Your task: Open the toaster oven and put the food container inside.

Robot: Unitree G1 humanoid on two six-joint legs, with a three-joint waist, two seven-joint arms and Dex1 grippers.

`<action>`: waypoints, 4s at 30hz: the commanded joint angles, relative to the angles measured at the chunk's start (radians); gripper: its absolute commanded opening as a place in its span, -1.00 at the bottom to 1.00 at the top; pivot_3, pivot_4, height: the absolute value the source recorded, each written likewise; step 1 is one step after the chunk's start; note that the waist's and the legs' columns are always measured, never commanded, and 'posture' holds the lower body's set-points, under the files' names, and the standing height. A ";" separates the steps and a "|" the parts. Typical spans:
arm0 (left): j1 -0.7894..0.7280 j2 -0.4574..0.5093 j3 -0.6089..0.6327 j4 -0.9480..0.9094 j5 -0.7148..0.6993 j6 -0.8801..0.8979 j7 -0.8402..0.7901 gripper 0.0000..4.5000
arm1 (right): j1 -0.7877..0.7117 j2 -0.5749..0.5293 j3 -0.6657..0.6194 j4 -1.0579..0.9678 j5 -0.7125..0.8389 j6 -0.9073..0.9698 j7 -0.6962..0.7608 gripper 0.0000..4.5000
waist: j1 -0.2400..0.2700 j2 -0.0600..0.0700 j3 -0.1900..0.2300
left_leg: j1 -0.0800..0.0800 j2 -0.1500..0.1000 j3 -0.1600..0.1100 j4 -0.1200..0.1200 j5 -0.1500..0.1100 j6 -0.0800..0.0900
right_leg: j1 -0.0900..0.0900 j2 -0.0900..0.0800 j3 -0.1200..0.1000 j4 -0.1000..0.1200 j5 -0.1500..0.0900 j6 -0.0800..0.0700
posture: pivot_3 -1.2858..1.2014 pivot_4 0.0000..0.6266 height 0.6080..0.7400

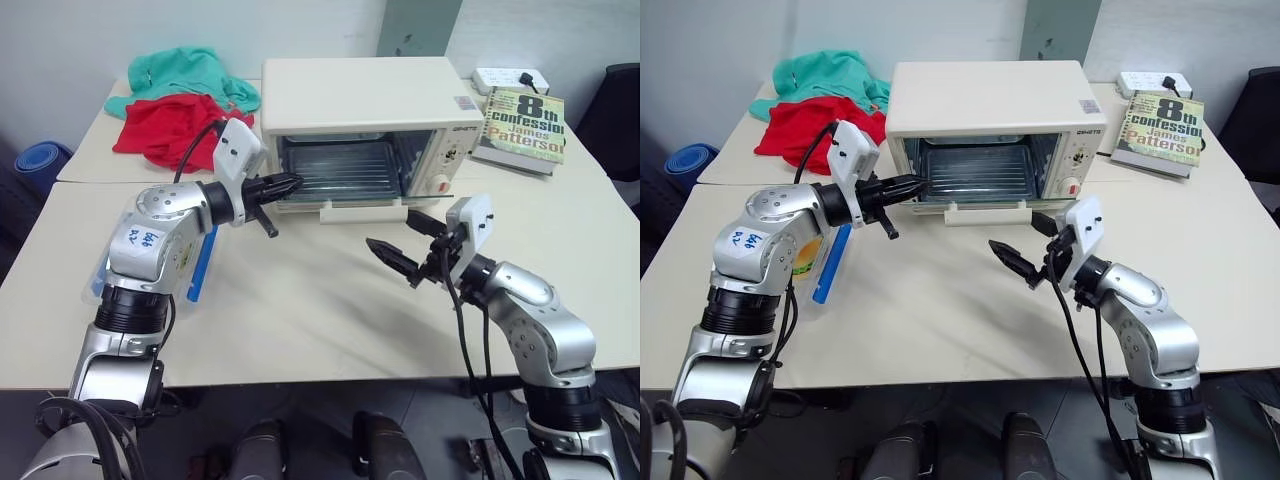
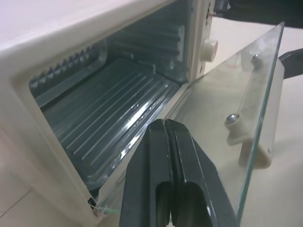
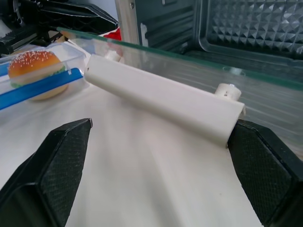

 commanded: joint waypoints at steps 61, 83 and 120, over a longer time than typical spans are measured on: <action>0.691 -0.147 1.128 -0.823 -0.338 1.049 0.362 0.99 | -0.312 -0.167 0.094 0.210 0.194 0.060 0.311 1.00 | 0.007 -0.006 0.002 | 0.003 0.011 0.003 0.009 -0.009 0.004 | -0.001 -0.003 -0.005 0.000 0.003 -0.005 | 0.03 -0.52 1.00; 0.695 -0.031 1.312 -0.507 -1.125 1.014 1.269 0.99 | -0.180 -0.167 0.010 0.087 0.215 0.087 0.235 1.00 | -0.005 -0.003 -0.001 | 0.017 0.011 0.008 0.001 -0.012 0.000 | 0.002 -0.001 0.000 0.000 0.004 -0.007 | 0.03 -0.52 1.00; 0.967 0.184 0.704 -0.588 -1.631 0.137 1.669 0.99 | -0.157 -0.161 -0.014 0.043 0.223 0.076 0.221 1.00 | 0.010 -0.001 0.000 | 0.016 0.025 0.015 -0.002 -0.018 -0.005 | 0.001 0.000 -0.025 -0.010 -0.005 -0.030 | 0.03 -0.52 1.00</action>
